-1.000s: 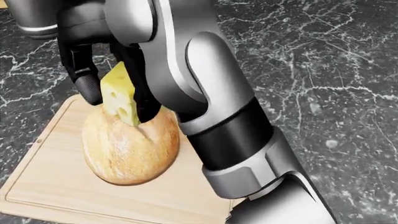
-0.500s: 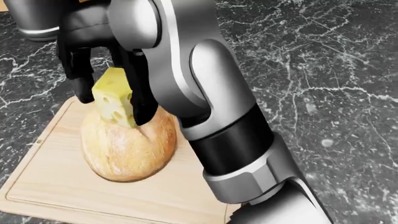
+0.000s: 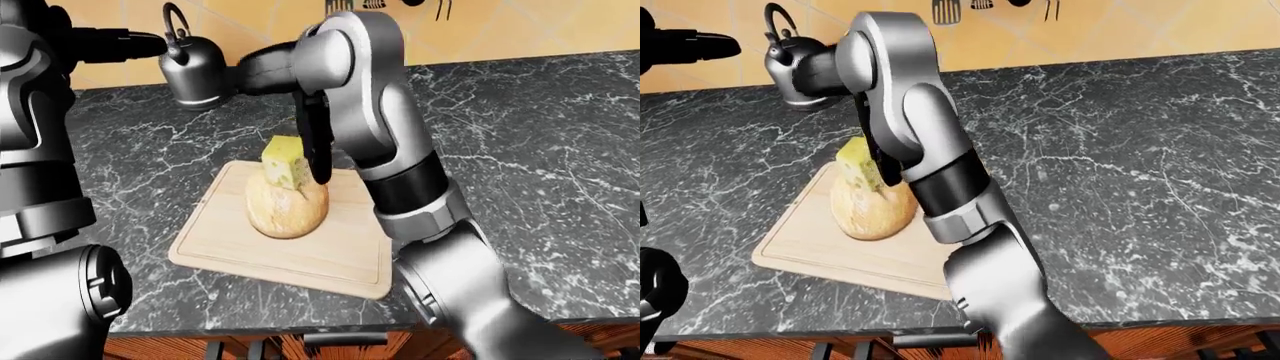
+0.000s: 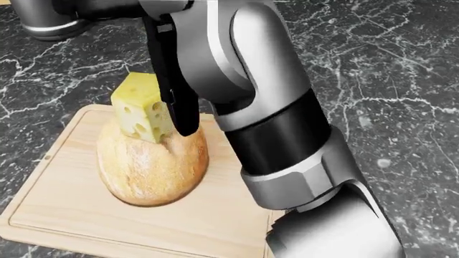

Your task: Pick up the wedge of cheese and place it on the slice of bread to prepare a simple cheese on bread dish.

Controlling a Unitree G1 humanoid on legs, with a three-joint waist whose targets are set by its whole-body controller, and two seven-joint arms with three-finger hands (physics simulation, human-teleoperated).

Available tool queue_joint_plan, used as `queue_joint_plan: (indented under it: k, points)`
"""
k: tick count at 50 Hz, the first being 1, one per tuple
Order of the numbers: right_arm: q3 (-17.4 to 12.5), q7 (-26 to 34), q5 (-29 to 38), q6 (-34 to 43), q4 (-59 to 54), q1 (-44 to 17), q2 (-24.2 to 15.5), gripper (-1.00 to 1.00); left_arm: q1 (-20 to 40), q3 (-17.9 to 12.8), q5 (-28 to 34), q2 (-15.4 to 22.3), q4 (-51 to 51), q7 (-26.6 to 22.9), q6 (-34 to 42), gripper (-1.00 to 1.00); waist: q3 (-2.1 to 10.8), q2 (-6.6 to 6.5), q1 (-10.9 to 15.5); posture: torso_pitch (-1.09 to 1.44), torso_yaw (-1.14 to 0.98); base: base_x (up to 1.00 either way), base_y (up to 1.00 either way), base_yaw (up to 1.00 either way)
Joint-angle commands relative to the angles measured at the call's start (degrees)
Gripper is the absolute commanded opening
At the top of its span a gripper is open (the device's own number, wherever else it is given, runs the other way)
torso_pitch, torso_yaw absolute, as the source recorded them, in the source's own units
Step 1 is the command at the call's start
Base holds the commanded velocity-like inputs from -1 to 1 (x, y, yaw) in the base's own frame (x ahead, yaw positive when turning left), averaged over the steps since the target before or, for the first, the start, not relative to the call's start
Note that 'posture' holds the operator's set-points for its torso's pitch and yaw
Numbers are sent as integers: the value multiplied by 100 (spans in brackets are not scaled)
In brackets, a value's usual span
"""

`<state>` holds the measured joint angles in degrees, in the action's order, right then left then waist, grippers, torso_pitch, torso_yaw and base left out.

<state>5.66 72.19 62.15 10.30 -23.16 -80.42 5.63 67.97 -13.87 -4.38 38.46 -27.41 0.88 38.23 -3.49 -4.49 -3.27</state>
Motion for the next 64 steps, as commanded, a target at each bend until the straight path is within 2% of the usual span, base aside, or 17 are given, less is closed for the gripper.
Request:
queue_joint_plan:
  k: [1,13,27,28,31,41,45,51,55,64]
  points:
    - [-90,-59,-108,75,156,-307,-101,100,234,-52,30,117,193,12,-161,100,185,-53,-5,0,0,0,0,0]
    - [-381,-59,-660,406,-193,-1137,-887,100,321,-43,71,144,237,-7,-67,100,154,-16,-2,0,0,0,0,0]
    - [-562,-404,-1089,667,-300,-1245,-1585,100,459,-39,77,201,482,-44,222,100,128,47,17,0,0,0,0,0]
    - [-678,-537,-1188,764,-337,-1325,-1612,100,472,-47,71,229,549,-63,288,100,127,49,18,0,0,0,0,0]
    - [-768,-841,-1398,883,-504,-1514,-1743,100,488,-74,44,278,704,-95,434,100,123,50,19,0,0,0,0,0]
    - [-924,-1818,-2118,1035,-989,-1836,-2109,100,769,75,127,213,706,-161,517,100,89,98,50,0,0,0,0,0]
    - [-1021,-2249,-2443,928,-1439,-2056,-2396,100,1017,136,196,183,662,-230,568,100,99,127,66,0,0,0,0,0]
    - [-1019,-2599,-2756,919,-1694,-2232,-2672,100,1379,241,349,111,597,-320,672,100,76,174,97,0,0,0,0,0]
    - [-1050,-2854,-2910,891,-1994,-2562,-2858,100,1555,257,440,102,571,-390,733,100,65,194,105,0,0,0,0,0]
    - [-992,-3139,-3099,851,-2365,-2981,-3023,100,1893,314,625,66,515,-522,847,100,25,236,131,0,0,0,0,0]
